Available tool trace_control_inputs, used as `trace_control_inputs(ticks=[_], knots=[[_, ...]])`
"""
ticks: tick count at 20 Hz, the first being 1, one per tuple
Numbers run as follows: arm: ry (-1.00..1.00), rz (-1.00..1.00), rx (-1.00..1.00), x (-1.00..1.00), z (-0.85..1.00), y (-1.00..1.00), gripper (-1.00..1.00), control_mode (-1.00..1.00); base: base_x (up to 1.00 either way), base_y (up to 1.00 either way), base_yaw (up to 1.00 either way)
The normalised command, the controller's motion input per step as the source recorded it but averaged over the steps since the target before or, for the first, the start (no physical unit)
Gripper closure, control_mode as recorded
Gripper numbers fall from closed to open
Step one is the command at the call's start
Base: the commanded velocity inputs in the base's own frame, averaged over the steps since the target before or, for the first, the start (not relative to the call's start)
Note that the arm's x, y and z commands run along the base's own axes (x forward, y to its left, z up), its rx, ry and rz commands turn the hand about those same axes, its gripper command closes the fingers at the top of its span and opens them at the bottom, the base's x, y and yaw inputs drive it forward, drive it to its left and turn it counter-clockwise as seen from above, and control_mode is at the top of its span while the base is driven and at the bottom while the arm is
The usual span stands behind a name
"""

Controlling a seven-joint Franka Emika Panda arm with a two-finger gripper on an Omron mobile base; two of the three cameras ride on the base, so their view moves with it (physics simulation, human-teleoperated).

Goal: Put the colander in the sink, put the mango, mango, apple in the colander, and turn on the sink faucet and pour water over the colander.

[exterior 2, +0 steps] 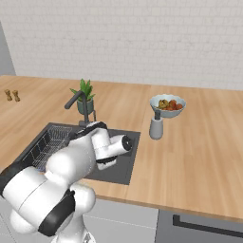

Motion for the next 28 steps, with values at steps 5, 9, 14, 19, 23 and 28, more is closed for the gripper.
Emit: trace_control_inputs(ticks=[5,9,14,19,23,28], knots=[[0.07,0.03,0.02,0.12,-0.01,-0.01,1.00,-1.00,0.00,0.00,0.00],[0.00,0.00,0.00,0.00,-0.09,0.21,1.00,-1.00,0.00,0.00,0.00],[0.00,0.00,0.00,0.00,-0.12,0.60,1.00,-1.00,0.00,0.00,0.00],[0.00,0.00,0.00,0.14,-0.29,0.28,1.00,-1.00,0.00,0.00,0.00],[0.00,0.00,0.00,0.37,-0.41,0.08,1.00,-1.00,0.00,0.00,0.00],[0.00,0.00,0.00,0.44,-0.23,0.20,1.00,-1.00,0.00,0.00,0.00]])
